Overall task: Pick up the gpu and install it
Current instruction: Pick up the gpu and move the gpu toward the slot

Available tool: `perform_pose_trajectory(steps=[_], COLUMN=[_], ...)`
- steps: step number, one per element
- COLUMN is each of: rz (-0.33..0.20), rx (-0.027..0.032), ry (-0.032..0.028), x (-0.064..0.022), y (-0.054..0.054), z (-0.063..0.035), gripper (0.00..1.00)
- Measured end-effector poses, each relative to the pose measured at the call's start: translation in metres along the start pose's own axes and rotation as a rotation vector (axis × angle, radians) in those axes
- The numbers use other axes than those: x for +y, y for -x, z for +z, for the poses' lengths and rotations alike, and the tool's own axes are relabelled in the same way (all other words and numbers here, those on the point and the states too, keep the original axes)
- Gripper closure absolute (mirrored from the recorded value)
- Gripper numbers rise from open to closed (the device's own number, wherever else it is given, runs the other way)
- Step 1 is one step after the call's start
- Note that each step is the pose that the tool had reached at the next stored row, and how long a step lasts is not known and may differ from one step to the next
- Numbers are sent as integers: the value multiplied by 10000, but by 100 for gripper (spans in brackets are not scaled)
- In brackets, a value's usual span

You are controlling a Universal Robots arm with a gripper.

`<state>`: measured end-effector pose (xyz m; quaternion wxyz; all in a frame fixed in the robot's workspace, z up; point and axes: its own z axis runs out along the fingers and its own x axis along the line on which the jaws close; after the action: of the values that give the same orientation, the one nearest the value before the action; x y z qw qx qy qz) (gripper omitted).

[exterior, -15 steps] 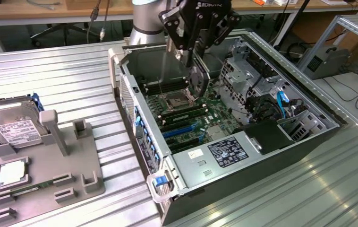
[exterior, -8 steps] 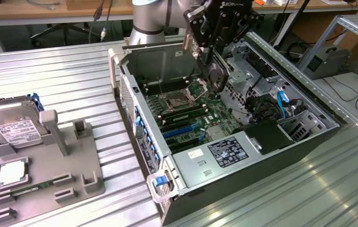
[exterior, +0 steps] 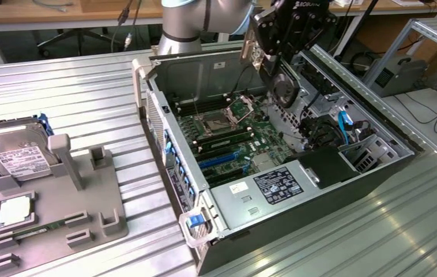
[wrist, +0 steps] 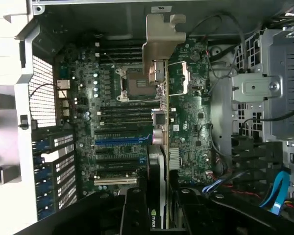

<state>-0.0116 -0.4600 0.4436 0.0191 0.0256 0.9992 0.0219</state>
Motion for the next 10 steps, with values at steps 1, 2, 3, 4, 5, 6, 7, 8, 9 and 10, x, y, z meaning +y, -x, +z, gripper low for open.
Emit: perform_pose_trajectory(steps=[1, 2, 3, 4, 5, 6, 7, 8, 9, 10], rz=[-1, -3, -3, -2, -3, -4, -4, -4, -5, -4], rx=[0, 1, 0, 1, 1, 1, 1, 0, 1, 0], ry=[0, -1, 0, -1, -1, -2, -2, 2, 0, 0], x=[2, 4, 6, 8, 11, 13, 15, 17, 21, 24], y=[42, 83, 120, 165, 202, 237, 272, 336, 409, 469], z=[1, 3, 5, 6, 7, 9, 10, 14, 16, 19], gripper=[73, 73, 73, 73, 73, 73, 73, 73, 73, 73])
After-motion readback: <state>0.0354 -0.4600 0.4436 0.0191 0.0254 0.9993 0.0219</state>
